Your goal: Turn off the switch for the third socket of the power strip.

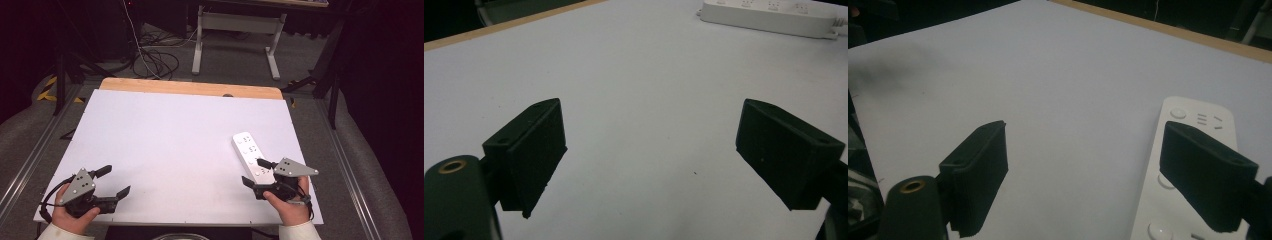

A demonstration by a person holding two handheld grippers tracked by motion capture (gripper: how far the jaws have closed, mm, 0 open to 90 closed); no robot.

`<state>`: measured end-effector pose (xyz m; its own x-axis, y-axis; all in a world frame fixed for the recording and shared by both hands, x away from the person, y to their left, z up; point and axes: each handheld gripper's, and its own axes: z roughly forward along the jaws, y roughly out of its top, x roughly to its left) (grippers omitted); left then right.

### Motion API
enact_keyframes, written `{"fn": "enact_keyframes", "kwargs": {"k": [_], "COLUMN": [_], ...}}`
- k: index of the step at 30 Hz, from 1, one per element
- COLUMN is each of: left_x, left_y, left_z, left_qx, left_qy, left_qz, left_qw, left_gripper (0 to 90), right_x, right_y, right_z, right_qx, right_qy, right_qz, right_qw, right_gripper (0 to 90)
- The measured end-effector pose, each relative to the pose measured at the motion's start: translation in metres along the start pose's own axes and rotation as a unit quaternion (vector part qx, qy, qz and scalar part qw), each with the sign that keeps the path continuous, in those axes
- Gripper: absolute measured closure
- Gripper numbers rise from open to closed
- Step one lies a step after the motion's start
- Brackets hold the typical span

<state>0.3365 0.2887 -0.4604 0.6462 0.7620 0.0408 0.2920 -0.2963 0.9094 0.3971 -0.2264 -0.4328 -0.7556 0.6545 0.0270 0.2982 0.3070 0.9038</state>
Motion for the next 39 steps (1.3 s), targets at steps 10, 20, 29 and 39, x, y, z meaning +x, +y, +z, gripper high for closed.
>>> {"fn": "enact_keyframes", "kwargs": {"k": [10, 20, 29, 39], "left_x": [-0.001, -0.001, -0.001, -0.001], "left_y": [0.000, 0.000, -0.002, -0.002], "left_z": [-0.002, 0.000, 0.000, 0.001], "left_qx": [-0.007, -0.001, 0.003, 0.007], "left_qy": [-0.006, -0.004, -0.004, -0.002], "left_qz": [-0.007, 0.003, 0.002, 0.002], "left_qw": [0.9999, 1.0000, 1.0000, 1.0000], "left_gripper": [12.9, 12.9, 12.9, 12.9], "right_x": [-0.005, -0.001, 0.002, 0.009], "right_y": [-0.029, -0.044, -0.053, -0.053], "right_z": [0.003, 0.008, 0.014, 0.019], "right_qx": [0.010, 0.019, 0.038, 0.043], "right_qy": [0.007, 0.009, 0.009, 0.013], "right_qz": [0.019, 0.003, 0.009, -0.004], "right_qw": [0.9998, 0.9998, 0.9992, 0.9990], "right_gripper": [19.1, 17.9, 17.7, 17.7]}}
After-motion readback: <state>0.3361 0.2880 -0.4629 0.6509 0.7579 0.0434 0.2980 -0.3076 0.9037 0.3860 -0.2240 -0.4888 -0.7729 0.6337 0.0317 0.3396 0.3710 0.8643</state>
